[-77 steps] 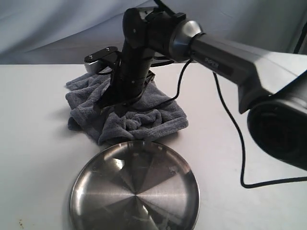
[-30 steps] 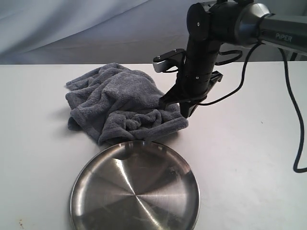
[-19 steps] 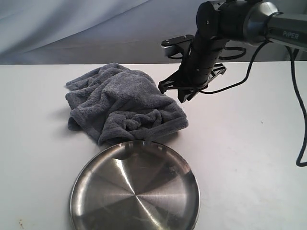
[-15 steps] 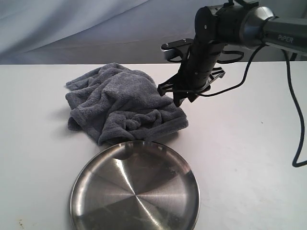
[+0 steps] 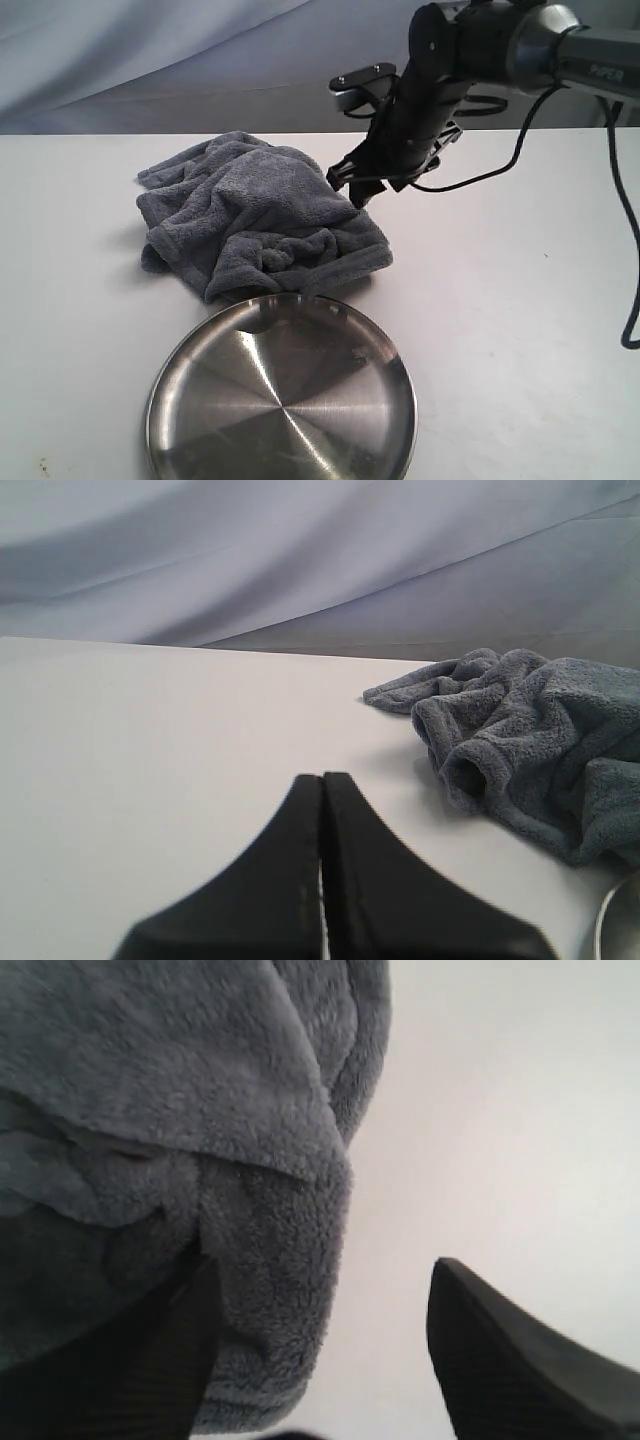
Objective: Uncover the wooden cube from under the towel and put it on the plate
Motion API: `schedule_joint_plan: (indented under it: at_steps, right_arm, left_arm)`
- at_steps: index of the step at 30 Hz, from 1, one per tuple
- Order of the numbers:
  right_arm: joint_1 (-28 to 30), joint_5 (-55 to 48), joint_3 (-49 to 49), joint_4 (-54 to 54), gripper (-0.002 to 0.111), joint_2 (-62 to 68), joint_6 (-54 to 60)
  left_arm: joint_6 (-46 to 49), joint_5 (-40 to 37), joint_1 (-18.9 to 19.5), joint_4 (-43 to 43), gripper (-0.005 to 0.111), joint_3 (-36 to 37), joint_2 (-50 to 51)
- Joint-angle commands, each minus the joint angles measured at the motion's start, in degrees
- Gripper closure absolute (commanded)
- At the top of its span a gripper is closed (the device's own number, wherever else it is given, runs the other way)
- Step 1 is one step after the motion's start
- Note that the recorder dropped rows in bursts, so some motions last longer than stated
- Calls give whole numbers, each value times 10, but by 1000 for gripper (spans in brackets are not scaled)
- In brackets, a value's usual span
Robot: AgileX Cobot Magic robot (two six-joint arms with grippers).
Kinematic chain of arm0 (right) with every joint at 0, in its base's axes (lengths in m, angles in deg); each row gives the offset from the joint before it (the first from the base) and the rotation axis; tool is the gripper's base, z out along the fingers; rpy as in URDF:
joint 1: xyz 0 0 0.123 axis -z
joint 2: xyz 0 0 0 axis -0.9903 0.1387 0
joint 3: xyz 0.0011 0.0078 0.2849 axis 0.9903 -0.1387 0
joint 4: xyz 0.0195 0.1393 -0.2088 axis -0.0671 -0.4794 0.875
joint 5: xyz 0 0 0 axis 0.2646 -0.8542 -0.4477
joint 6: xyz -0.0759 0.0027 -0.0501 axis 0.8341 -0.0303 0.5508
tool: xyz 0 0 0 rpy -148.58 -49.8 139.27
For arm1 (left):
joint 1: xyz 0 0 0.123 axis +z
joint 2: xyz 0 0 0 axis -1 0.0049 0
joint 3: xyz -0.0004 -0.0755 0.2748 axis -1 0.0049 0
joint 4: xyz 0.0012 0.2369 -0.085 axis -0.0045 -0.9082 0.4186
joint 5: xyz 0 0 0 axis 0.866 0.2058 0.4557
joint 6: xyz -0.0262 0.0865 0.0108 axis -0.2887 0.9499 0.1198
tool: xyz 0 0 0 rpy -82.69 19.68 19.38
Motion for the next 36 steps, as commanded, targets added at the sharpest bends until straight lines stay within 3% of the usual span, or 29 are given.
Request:
schedule_joint_plan:
  at_steps: [1,7,13,17,31,36]
  right_arm:
    - [-20,15,-2,-38,51,-40,120]
    - [-104,74,-2,-42,50,-51,202]
    - [-196,140,-2,-16,31,-27,204]
    - [-240,166,-2,57,30,6,204]
    - [-248,178,-2,218,30,86,181]
    - [-248,179,-2,239,38,88,181]
  left_arm:
    - [0,1,1,5,107,2,-2]
    - [0,1,1,5,107,2,-2]
    - [0,1,1,5,107,2,-2]
    - [0,1,1,5,107,2,-2]
    - [0,1,1,5,107,2,-2]
    - [0,1,1,5,107,2,-2]
